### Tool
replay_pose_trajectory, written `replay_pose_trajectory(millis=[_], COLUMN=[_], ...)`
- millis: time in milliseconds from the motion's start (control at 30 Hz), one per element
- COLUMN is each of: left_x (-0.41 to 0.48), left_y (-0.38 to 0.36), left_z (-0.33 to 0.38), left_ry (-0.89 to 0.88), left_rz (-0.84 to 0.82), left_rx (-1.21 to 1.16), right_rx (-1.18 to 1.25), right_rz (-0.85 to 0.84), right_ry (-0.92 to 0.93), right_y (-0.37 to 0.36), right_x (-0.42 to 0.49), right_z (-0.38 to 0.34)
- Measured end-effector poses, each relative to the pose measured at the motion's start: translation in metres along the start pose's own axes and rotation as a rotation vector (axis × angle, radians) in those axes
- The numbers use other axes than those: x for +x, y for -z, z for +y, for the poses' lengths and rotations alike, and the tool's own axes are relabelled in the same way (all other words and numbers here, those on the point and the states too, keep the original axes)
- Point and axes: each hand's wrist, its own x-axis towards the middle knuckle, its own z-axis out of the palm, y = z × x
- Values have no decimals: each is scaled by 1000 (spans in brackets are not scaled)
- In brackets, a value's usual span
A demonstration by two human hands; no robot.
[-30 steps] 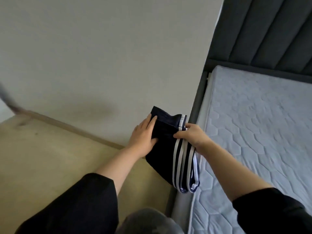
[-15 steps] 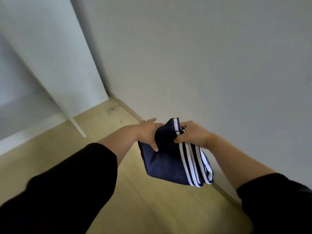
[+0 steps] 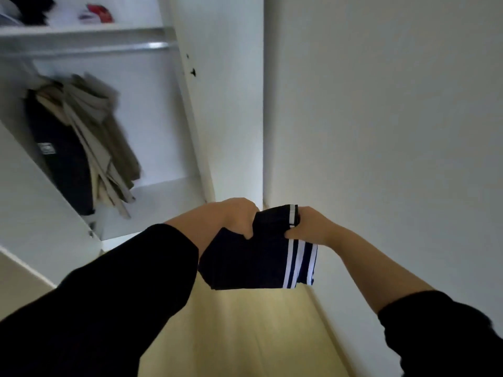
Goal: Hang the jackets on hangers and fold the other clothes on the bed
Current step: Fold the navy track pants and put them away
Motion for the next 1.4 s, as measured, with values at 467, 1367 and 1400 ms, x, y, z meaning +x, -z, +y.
replay_pose_trajectory(millis=[467, 1367, 1400], left_x=[-147, -99, -94], left_y=[172, 523, 537], left_z=[-268, -700, -711], left_ry=[251, 424, 409], left_rz=[296, 425, 462], left_rx=[195, -242, -301], right_rx=[-850, -533, -482], right_rz=[25, -130, -152], right_ry=[549, 545, 520], right_y=[-78, 13, 22], right_x=[194, 625, 641], right_z=[-324, -696, -704])
